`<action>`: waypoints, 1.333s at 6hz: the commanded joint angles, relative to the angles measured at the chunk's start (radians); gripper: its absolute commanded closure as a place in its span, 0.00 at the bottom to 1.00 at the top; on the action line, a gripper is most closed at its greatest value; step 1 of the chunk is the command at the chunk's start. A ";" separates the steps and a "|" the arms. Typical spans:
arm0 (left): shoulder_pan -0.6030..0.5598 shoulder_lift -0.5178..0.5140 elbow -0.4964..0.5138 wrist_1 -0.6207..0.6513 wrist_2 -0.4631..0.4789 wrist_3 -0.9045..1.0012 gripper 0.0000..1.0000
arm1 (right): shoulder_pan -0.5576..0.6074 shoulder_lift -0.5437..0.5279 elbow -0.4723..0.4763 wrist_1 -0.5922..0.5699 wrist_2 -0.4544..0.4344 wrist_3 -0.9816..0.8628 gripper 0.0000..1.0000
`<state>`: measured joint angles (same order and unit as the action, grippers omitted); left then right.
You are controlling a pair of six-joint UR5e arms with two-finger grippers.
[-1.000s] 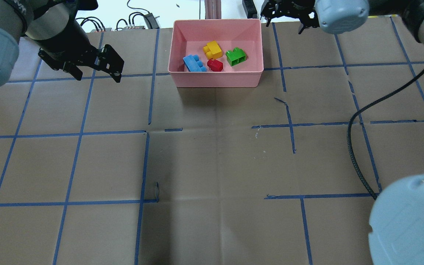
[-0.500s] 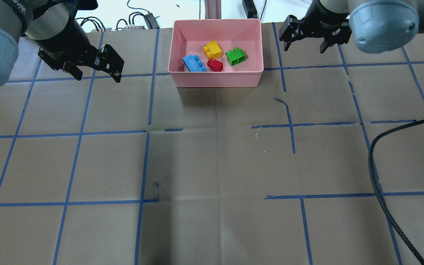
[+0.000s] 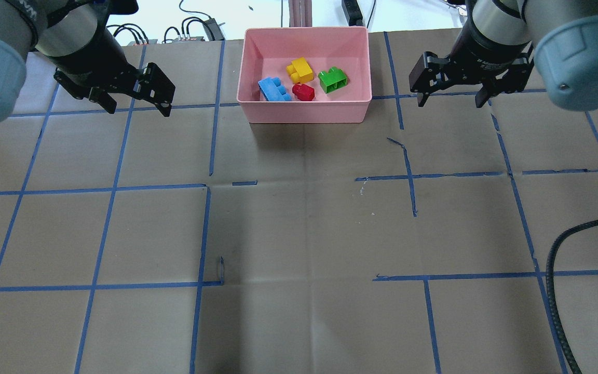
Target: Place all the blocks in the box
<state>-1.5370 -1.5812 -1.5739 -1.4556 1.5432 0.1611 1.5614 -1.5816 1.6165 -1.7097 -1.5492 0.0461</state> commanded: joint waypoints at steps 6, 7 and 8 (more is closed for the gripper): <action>0.000 0.001 -0.006 0.000 -0.003 -0.002 0.01 | 0.005 -0.097 0.098 0.041 -0.003 0.011 0.00; 0.000 0.001 -0.006 0.000 -0.003 -0.002 0.01 | 0.005 -0.100 0.098 0.035 -0.003 0.009 0.00; 0.000 0.001 -0.006 0.000 -0.003 -0.002 0.01 | 0.005 -0.086 0.095 0.001 -0.005 0.009 0.00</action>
<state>-1.5371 -1.5800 -1.5794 -1.4557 1.5402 0.1595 1.5662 -1.6752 1.7114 -1.6827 -1.5530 0.0556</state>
